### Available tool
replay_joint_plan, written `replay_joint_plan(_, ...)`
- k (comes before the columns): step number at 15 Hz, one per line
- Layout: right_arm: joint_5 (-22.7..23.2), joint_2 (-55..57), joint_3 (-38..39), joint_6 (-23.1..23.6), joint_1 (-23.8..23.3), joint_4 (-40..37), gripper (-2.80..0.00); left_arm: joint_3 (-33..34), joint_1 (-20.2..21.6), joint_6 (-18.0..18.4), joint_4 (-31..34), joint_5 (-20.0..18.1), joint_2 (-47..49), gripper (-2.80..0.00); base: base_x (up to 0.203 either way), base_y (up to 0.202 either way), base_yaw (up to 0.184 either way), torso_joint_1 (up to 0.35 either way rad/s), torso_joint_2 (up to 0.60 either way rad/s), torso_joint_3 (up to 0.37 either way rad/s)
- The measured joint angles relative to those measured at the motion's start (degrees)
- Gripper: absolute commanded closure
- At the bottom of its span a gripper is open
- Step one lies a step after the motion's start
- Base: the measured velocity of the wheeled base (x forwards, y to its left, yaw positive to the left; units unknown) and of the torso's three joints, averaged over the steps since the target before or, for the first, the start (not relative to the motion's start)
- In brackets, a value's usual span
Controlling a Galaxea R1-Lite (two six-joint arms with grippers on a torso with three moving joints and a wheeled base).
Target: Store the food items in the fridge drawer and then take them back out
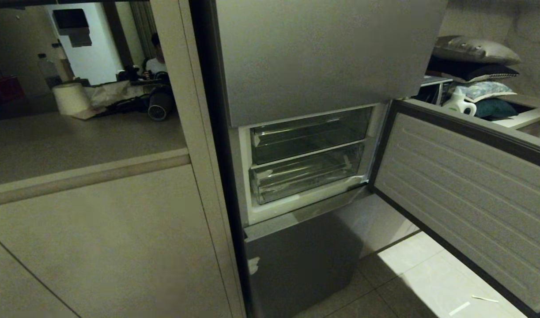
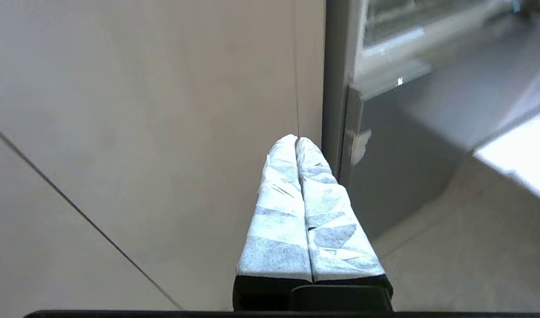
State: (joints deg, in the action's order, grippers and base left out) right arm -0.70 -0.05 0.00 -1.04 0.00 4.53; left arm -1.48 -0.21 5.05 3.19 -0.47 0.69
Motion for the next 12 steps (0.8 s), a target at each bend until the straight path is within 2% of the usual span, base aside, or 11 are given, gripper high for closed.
replay_joint_plan(4,0.0,0.0,0.0,0.0,0.0,0.0,0.00,0.1,0.0,-0.9,-0.2,0.1,-0.7,0.00,0.000,0.000,0.000,0.000,0.00,0.000)
replay_joint_plan(6,0.0,0.0,0.0,-0.1,0.0,0.0,0.00,0.2,0.0,-2.8,-0.2,0.4,-0.7,0.00,0.000,0.000,0.000,0.000,0.00,0.000)
replay_joint_plan(12,0.0,0.0,0.0,-0.1,0.0,0.0,0.00,0.2,0.0,-3.0,-0.2,0.5,-0.7,0.00,0.000,0.000,0.000,0.000,0.00,0.000)
